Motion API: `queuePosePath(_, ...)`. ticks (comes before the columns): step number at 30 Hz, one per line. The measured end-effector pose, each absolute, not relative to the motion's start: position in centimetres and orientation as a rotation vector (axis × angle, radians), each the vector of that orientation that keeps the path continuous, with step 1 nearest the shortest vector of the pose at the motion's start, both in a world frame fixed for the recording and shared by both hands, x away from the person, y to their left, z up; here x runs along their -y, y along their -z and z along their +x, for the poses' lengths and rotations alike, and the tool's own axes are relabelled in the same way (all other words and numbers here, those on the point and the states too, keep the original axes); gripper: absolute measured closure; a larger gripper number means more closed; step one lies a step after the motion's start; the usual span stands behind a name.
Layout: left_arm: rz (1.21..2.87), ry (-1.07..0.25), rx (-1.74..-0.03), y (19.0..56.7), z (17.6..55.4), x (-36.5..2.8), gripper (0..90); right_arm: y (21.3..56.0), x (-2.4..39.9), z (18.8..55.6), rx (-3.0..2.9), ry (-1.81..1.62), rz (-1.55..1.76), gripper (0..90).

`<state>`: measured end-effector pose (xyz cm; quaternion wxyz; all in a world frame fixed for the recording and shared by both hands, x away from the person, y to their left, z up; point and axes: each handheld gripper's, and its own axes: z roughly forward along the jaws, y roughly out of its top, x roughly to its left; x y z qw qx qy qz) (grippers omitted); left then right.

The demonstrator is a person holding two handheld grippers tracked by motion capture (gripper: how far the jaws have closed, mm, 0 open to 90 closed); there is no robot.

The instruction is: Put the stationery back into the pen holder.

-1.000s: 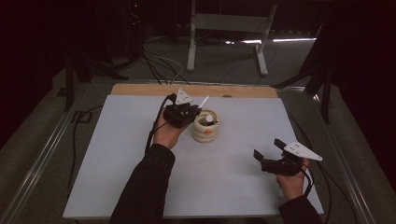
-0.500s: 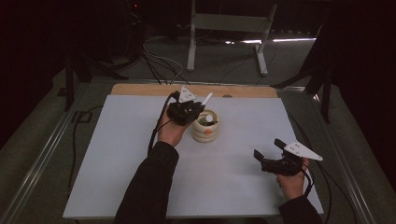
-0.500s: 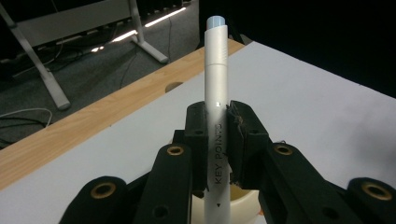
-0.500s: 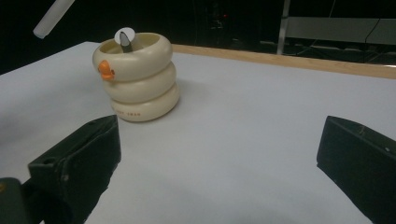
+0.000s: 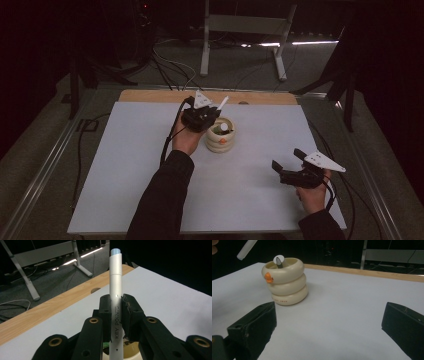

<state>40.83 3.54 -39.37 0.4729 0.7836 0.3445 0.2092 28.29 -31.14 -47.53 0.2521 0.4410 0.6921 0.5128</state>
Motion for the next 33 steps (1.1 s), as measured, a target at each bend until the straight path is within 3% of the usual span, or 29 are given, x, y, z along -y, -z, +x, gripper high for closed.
queuePosePath(33, 1.865, -0.509, -0.865, 40.2, 42.6, -1.4, 79.4, 47.5, 31.5, 28.3, -1.875, -1.4, 1.206, 0.1)
